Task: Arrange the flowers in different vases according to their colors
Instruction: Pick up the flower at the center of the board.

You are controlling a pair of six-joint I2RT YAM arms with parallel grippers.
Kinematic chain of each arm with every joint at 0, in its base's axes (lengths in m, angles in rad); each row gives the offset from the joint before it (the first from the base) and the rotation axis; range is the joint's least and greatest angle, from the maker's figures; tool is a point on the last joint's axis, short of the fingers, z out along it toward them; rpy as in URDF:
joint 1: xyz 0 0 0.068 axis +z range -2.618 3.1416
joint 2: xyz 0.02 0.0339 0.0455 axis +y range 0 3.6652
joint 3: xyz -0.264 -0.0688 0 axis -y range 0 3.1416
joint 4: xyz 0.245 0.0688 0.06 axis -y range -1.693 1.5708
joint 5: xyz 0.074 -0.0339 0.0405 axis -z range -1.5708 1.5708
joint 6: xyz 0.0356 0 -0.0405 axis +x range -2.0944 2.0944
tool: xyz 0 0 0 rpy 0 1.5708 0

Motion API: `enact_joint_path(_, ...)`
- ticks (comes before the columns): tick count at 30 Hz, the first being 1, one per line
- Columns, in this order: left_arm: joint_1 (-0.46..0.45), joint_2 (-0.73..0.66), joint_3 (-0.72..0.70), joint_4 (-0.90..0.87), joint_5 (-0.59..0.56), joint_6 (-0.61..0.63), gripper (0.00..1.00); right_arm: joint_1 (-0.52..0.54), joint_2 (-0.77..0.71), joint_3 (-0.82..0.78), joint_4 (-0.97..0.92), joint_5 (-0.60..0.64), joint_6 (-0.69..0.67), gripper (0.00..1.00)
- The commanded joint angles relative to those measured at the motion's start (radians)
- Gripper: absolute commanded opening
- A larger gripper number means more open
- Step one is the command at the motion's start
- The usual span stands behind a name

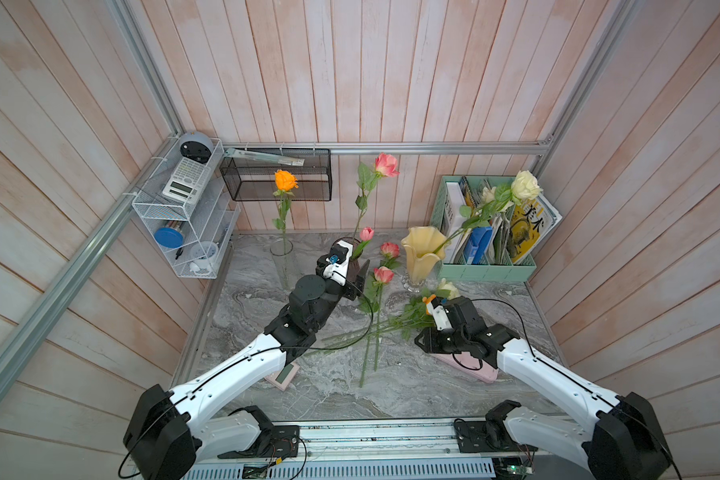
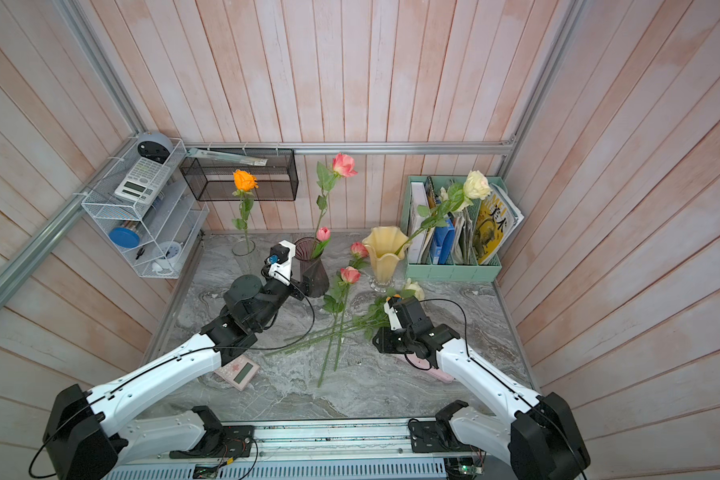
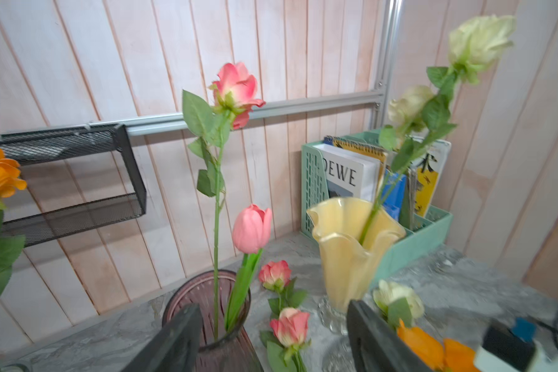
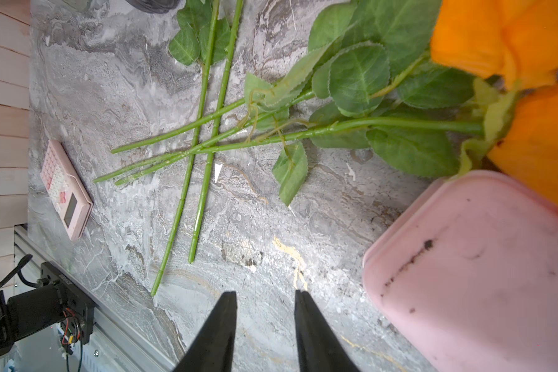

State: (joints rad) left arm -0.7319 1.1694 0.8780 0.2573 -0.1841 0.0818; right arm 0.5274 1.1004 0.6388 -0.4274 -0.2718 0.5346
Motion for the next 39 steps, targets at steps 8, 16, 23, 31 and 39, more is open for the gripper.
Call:
enact_joint_path(8, -0.128, 0.103, 0.008, -0.516, 0.12, 0.008, 0.67, -0.093, 0.0, -0.026, -0.039, 0.042, 0.015, 0.37)
enact_joint_path(16, -0.15, 0.264, -0.045, -0.495, 0.102, -0.019, 0.66, -0.124, 0.037, -0.025, -0.052, 0.023, -0.002, 0.37)
enact_joint_path(23, -0.149, 0.384, -0.041, -0.472, 0.092, -0.002, 0.65, -0.132, 0.063, -0.024, -0.051, -0.002, -0.008, 0.37)
enact_joint_path(31, -0.13, 0.481, 0.02, -0.488, 0.082, 0.019, 0.58, -0.135, 0.096, -0.008, -0.05, -0.053, -0.056, 0.37)
enact_joint_path(39, -0.104, 0.522, 0.03, -0.471, 0.085, 0.025, 0.52, -0.137, 0.092, -0.009, -0.05, -0.055, -0.07, 0.37)
